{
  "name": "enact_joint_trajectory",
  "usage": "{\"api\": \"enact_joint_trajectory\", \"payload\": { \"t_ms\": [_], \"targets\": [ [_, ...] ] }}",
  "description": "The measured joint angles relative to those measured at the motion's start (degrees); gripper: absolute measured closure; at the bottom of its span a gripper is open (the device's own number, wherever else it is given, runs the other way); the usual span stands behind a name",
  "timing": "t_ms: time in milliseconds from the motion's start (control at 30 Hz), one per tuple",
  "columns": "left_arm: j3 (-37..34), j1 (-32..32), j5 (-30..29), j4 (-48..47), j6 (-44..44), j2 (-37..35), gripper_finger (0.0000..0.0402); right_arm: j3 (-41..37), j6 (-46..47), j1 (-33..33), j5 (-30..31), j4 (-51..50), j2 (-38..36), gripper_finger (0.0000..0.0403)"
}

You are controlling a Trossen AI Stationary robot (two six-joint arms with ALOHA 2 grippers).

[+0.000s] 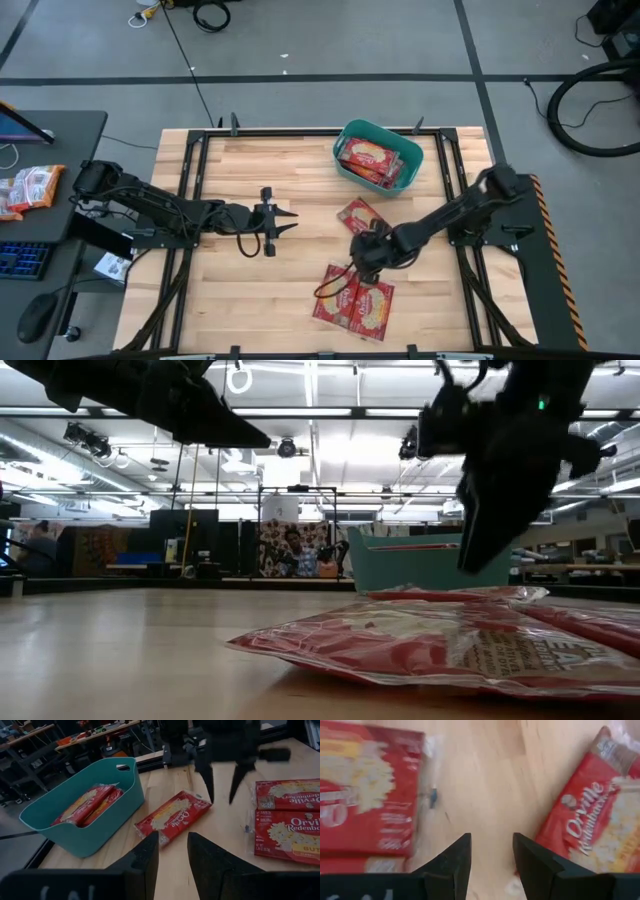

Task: Sort popcorn bags into baskets
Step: Put the popcorn bag into the bin

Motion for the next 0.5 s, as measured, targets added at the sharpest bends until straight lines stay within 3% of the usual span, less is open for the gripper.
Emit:
{"api": "enact_joint_trajectory", "payload": {
  "t_ms": [233, 500],
  "targets": [
    [0.00, 0.03, -0.02, -0.27, 0.02, 0.00, 0.0292, 3.29, -3.29, -1.83, 9.07, 0.08, 8.48, 0.0248],
    [0.00, 0.00, -0.44, -0.76, 0.04, 0.00, 0.0292, 4.10, -3.31, -4.88, 16.93, -1.67, 7.66, 0.0204]
  ]
}}
